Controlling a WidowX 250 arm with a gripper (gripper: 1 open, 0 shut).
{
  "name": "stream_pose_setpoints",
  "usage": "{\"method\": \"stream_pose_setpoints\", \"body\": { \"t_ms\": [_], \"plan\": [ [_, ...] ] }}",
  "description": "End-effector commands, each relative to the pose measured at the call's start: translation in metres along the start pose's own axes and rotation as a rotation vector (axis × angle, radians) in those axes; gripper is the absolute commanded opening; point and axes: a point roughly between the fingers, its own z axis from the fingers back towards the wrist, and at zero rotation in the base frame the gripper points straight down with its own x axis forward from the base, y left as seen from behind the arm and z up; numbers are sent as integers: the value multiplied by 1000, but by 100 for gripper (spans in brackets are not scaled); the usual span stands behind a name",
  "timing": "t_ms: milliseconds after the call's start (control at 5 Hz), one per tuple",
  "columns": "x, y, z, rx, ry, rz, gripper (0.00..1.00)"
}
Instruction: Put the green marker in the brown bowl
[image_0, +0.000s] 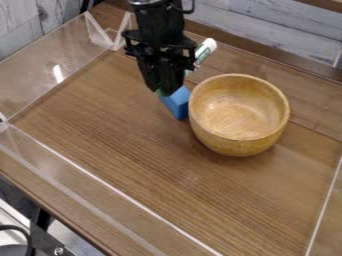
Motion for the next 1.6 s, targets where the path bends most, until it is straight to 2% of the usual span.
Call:
{"method": "stream_pose_setpoints", "body": {
  "t_ms": [0,1000,1400],
  "plan": [
    [10,-6,26,19,-82,-32,0],
    [17,-18,42,19,-89,-82,0],
    [20,-28,46,16,-106,-104,0]
  ]
}}
